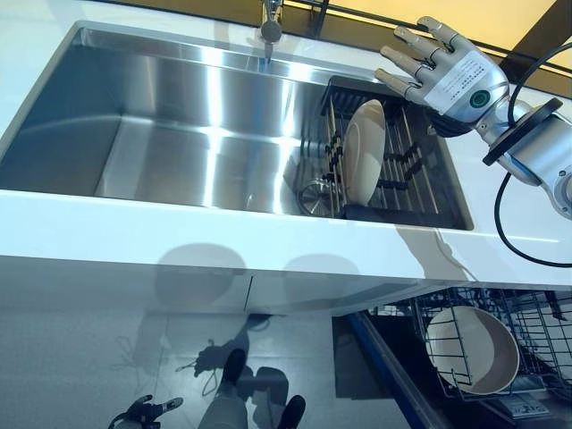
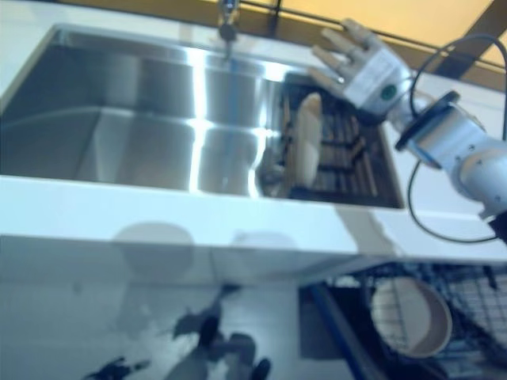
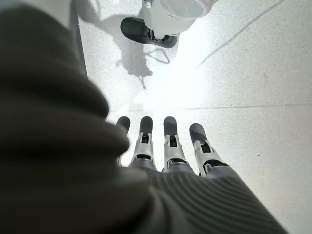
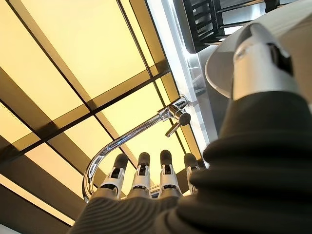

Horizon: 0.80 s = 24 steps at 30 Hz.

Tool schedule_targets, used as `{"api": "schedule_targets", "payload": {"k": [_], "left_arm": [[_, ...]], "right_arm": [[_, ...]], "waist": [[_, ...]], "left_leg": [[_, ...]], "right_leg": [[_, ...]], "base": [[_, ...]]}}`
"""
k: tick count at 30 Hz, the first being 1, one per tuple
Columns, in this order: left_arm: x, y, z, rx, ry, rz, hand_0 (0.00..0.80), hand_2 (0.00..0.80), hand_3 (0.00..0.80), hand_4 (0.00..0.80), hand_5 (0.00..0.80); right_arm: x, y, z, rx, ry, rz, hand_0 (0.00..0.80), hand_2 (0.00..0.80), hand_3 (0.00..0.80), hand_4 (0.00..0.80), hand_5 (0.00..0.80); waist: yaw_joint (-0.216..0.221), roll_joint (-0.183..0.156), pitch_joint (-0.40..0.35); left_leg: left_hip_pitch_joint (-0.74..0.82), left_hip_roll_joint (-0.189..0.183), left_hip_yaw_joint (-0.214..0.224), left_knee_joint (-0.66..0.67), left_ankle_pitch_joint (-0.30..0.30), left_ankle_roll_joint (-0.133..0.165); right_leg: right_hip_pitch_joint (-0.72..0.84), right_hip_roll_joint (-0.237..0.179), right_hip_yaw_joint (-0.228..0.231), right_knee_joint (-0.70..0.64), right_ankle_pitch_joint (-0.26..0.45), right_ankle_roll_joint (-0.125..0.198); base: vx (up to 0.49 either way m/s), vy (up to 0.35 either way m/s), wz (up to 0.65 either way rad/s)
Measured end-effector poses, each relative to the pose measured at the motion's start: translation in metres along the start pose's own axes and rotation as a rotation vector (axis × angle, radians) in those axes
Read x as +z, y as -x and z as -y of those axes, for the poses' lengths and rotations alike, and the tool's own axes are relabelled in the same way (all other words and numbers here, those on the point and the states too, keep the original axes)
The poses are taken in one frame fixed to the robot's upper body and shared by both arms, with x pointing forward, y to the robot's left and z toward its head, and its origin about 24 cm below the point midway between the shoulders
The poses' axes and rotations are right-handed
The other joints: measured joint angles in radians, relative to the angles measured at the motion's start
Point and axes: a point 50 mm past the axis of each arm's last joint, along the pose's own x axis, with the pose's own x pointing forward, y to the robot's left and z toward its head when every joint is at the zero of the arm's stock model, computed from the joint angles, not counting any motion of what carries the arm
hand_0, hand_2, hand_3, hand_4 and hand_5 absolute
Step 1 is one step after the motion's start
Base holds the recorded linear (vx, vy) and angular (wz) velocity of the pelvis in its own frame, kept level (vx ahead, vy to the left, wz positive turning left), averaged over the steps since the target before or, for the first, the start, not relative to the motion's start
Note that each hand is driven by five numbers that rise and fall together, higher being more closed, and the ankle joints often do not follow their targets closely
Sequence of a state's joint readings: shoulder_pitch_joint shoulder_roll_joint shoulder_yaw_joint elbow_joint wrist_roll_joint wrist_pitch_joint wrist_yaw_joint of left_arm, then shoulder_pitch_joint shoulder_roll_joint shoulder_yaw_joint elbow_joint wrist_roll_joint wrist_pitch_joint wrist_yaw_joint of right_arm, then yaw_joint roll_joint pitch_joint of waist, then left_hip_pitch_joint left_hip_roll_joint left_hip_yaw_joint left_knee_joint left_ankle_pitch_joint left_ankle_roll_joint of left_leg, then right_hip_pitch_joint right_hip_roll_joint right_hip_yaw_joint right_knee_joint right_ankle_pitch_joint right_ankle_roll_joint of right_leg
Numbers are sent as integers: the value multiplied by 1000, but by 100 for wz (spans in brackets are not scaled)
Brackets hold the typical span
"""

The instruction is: Take plates into dishwasher

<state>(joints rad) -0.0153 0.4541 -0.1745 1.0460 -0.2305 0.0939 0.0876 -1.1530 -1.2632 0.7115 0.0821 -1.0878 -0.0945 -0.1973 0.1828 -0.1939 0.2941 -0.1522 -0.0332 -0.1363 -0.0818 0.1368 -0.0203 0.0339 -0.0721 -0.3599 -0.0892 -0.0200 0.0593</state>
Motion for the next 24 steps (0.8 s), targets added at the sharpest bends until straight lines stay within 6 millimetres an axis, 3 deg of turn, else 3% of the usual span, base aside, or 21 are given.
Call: {"api": "schedule_targets", "payload": {"k": [24], "left_arm": [[0,0,1,-3,2,9,0,0,0,0,0]], "right_arm": [[22,-11,1,11,-60,67,0,0,0,0,0]], "waist": [[25,21,13]], "left_leg": [[0,-1,-1,0,0,0]], "right_leg": [[0,-1,-1,-1,0,0]], "base": [[0,0,0]]}}
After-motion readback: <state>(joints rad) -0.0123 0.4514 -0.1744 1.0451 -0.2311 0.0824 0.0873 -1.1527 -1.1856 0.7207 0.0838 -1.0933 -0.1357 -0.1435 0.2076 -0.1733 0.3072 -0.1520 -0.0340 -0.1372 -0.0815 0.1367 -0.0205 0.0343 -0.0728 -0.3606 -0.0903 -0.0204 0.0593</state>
